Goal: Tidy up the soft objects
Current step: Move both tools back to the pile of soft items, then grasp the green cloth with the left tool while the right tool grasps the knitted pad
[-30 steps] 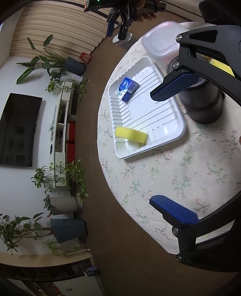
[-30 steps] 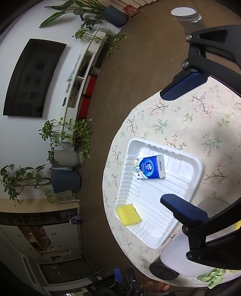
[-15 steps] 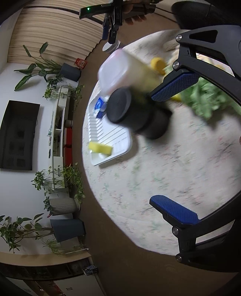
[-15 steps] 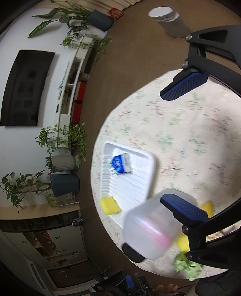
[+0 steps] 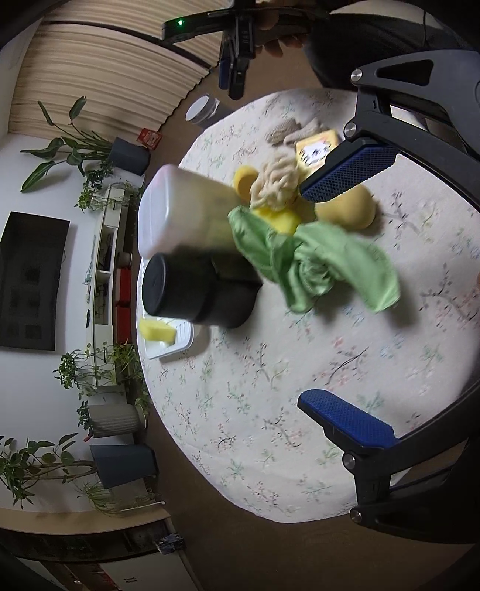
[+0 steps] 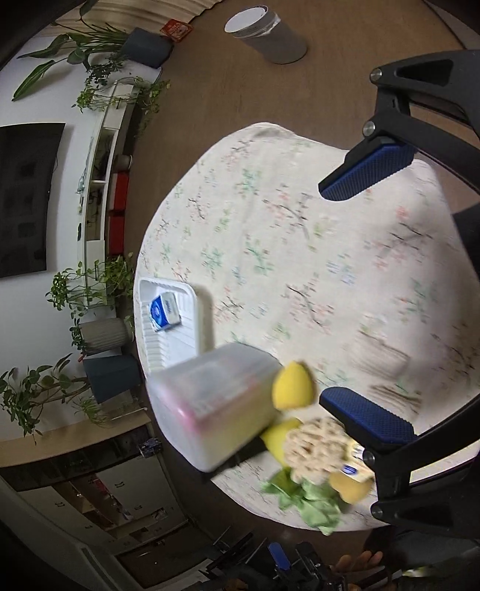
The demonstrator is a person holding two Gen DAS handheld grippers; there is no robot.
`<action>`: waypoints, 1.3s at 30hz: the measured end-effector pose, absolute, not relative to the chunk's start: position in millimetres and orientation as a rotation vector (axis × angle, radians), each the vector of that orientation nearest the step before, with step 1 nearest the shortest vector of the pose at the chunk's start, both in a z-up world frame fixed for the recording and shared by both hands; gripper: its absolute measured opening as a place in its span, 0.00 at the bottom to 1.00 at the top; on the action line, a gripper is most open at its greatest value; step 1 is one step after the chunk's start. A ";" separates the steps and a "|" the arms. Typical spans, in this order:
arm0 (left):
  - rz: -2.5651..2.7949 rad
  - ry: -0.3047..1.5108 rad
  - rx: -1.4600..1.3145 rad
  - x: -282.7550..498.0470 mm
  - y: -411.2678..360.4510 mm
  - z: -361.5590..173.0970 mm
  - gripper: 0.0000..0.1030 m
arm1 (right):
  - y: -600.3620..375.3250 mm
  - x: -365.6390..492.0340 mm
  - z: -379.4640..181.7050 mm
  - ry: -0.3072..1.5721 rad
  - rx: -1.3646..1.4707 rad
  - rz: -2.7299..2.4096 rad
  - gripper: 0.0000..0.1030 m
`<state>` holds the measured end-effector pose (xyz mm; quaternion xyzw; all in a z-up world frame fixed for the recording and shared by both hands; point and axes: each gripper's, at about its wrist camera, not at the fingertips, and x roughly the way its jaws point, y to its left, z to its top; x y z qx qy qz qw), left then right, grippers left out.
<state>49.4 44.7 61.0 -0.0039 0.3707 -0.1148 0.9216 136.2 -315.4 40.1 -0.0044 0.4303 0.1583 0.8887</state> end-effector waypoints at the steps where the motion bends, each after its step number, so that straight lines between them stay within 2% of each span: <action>1: -0.236 0.760 -0.007 45.8 43.9 60.8 1.00 | -313.1 129.2 40.1 0.895 -0.016 0.330 1.00; 15: -0.264 0.772 0.037 30.3 9.9 44.5 1.00 | -271.3 75.6 16.5 0.907 -0.092 0.325 1.00; 21: -0.219 0.792 0.043 53.3 4.3 35.8 1.00 | -263.9 89.3 6.1 0.928 -0.126 0.271 0.90; 28: -0.183 0.845 0.049 75.5 3.6 24.3 1.00 | -259.1 108.4 -9.4 0.994 -0.101 0.260 0.88; 39: -0.147 0.927 0.016 93.5 12.2 0.2 1.00 | -257.1 121.6 -29.8 1.047 -0.143 0.218 0.79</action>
